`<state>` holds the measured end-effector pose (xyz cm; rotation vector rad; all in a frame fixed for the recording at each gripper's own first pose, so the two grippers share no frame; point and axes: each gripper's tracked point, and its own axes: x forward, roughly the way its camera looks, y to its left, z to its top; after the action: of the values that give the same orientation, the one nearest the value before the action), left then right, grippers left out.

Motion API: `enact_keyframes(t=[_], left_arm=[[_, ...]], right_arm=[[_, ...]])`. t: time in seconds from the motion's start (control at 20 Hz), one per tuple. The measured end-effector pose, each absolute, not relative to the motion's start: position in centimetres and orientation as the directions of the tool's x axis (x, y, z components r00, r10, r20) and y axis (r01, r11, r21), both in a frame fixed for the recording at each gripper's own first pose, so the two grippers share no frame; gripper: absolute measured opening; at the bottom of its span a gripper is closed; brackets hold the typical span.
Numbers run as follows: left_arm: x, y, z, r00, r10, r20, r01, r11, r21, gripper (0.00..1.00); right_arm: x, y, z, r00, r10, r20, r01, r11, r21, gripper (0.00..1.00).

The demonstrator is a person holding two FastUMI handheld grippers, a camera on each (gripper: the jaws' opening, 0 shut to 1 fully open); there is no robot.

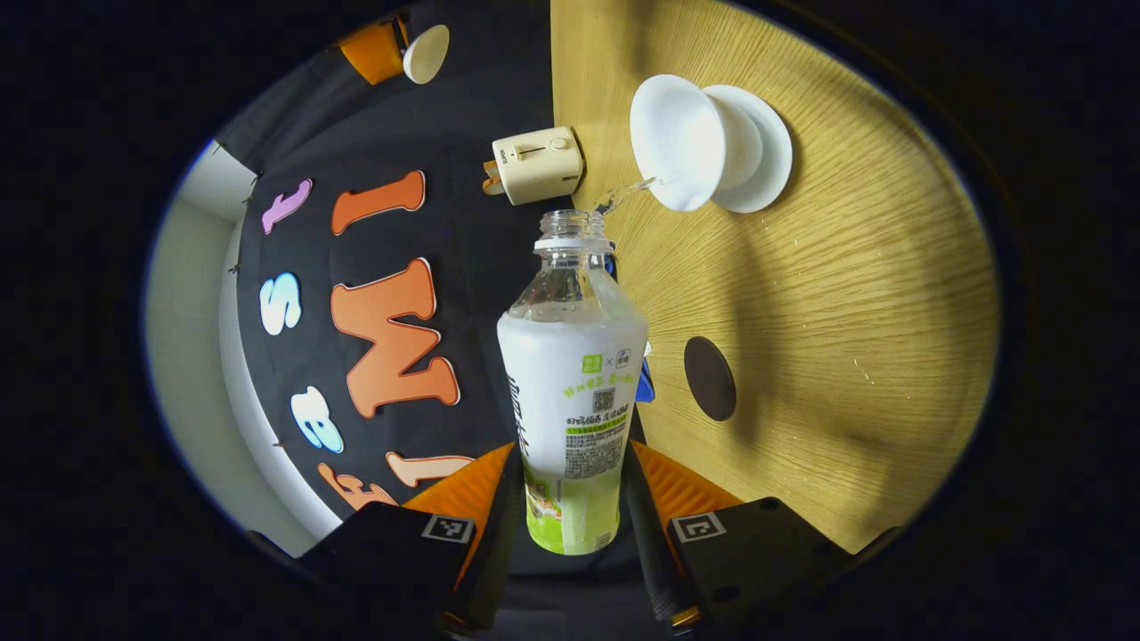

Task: Open the teacup lid with one hand, grasp the water bottle and pour water into the teacup with the other hand; after pouring, place the water bottle on the coaster and then close the teacup lid.

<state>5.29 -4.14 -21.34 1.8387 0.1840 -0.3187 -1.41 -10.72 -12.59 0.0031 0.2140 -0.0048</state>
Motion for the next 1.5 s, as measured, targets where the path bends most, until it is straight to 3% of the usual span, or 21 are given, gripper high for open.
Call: enact_keyframes(t=[1.3,1.5], left_arm=[[5.8,-5.0,-19.5,0.981,-0.114,-0.157,0.096,-0.417,0.904,0.63],[5.4,-6.8,-19.5,0.976,-0.161,-0.144,0.061,-0.432,0.9,0.67]], right_arm=[[-1.4,-9.7,-13.0,0.975,0.029,-0.219,-0.036,0.999,-0.031,0.19],[-1.4,-9.8,-13.0,0.975,0.027,-0.22,-0.034,0.999,-0.031,0.19]])
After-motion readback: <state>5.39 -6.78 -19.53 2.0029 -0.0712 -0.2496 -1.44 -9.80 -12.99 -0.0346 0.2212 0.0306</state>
